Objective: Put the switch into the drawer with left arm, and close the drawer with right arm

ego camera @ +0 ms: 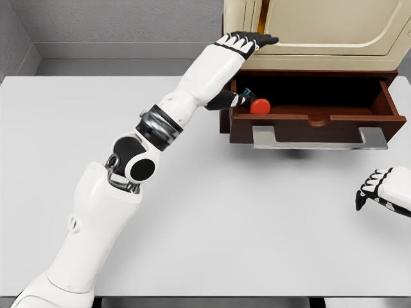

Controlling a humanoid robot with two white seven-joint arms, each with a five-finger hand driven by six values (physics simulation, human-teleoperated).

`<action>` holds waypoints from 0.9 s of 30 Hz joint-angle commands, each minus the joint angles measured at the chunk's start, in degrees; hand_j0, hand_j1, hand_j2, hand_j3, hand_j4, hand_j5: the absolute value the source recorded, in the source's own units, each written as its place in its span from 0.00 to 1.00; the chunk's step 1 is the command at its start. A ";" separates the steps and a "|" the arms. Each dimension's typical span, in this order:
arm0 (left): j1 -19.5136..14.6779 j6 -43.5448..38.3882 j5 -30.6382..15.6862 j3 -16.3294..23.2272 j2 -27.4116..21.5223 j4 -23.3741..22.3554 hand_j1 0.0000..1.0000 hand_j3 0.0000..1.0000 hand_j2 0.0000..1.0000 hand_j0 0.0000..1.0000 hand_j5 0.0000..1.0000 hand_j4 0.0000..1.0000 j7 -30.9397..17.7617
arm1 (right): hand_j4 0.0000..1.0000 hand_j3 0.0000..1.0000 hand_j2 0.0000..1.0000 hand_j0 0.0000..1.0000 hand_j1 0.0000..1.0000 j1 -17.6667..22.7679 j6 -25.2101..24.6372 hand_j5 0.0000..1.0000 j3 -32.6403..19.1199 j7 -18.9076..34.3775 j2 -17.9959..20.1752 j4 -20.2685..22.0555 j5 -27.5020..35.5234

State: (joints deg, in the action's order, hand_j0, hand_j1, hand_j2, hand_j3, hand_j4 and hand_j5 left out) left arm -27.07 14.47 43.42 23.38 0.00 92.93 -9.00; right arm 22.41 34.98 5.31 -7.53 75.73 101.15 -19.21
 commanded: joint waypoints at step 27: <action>25.13 20.53 -46.24 -19.95 -38.14 7.26 1.00 1.00 1.00 1.00 1.00 1.00 -0.58 | 0.36 0.36 0.36 0.36 0.36 -2.37 0.02 0.36 -0.04 -0.03 1.18 0.02 6.99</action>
State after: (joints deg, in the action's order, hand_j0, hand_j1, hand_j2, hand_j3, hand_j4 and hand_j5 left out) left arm 0.52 34.42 0.21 5.48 -33.93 101.46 -9.29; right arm 19.69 34.98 5.27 -7.54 76.76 101.14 -13.01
